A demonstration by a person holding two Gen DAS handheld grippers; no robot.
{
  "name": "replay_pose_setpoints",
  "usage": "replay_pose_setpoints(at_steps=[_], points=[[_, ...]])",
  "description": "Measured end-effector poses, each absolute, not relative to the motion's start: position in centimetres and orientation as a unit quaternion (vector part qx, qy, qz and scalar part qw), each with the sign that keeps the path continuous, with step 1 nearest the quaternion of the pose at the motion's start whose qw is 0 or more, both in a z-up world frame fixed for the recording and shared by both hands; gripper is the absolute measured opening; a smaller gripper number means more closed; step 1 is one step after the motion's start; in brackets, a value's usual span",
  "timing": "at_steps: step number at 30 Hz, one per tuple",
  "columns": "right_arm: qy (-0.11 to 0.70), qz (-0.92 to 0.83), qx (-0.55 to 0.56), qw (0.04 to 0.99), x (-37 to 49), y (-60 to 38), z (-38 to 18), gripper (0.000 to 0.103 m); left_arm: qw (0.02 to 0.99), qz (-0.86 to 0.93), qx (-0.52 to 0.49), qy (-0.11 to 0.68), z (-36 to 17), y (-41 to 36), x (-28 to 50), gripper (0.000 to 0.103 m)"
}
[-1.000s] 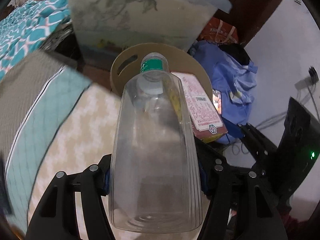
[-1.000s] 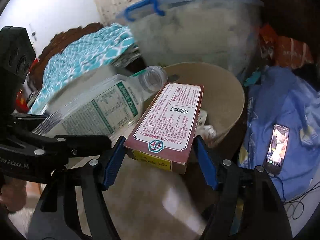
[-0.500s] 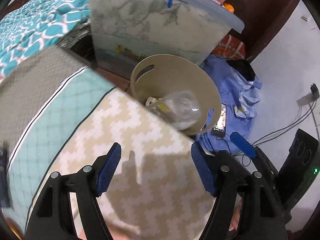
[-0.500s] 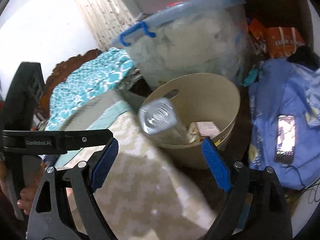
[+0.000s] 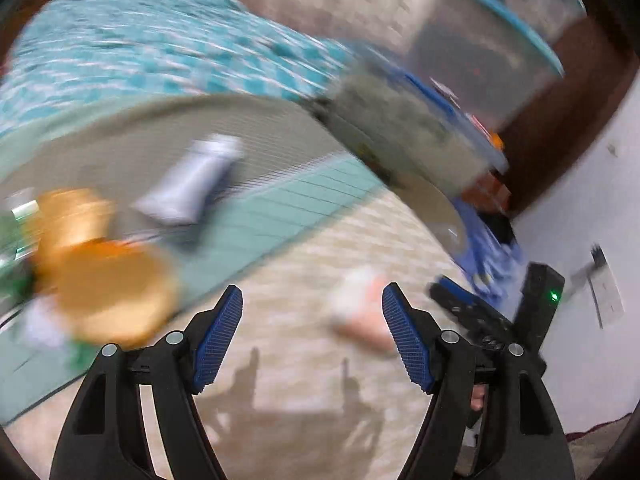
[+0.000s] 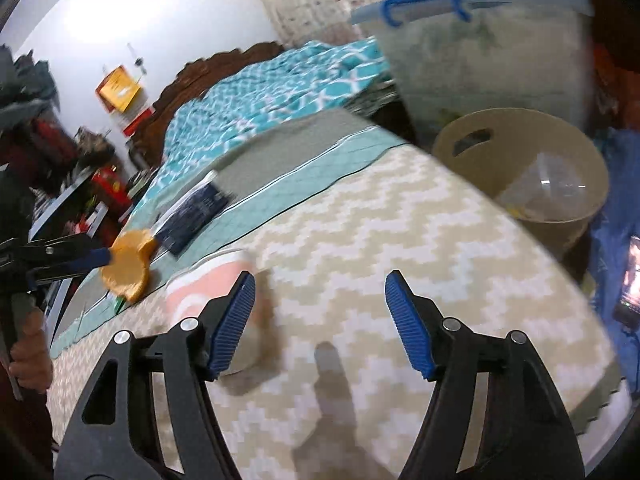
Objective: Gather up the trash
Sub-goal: 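Move both tools back to the orange peels and green soda can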
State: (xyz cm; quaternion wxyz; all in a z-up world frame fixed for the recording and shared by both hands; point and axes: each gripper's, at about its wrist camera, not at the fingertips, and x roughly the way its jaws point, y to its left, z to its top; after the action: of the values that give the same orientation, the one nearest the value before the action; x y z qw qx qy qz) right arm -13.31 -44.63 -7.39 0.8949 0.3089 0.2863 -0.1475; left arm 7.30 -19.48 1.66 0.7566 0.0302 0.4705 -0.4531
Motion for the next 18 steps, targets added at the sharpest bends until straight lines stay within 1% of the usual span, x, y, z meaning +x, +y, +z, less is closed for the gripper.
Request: replay_pose_setpoints(at_steps=[3,8,11,13,17,18], points=[[0.287,-0.135,0.303,0.899,-12.1,-43.0,-7.1,0.069,0.791,-0.386,-0.025,0.474,2.0,-12.4,10.2,0.069],[0.282,-0.130,0.287,0.906,-11.2,-41.1,-6.2,0.069,0.806,-0.318,-0.108,0.487,1.0,-4.7,13.7,0.067],[0.263,-0.134,0.274,0.915,-11.1,-40.1,-4.5,0.069,0.803,-0.314,-0.119,0.492,0.1,-3.4,14.5,0.066],[0.258,-0.125,0.261,0.922,-10.5,-39.4,-3.3,0.070,0.798,-0.325,-0.117,0.493,-0.1,-4.1,14.6,0.065],[0.274,-0.086,0.241,0.927,-7.8,-36.8,-2.1,0.070,0.795,-0.343,-0.102,0.490,-0.5,-5.8,15.8,0.060],[0.284,-0.072,0.236,0.926,-6.9,-36.1,-2.1,0.070,0.791,-0.345,-0.102,0.495,-0.9,-5.9,16.4,0.058]])
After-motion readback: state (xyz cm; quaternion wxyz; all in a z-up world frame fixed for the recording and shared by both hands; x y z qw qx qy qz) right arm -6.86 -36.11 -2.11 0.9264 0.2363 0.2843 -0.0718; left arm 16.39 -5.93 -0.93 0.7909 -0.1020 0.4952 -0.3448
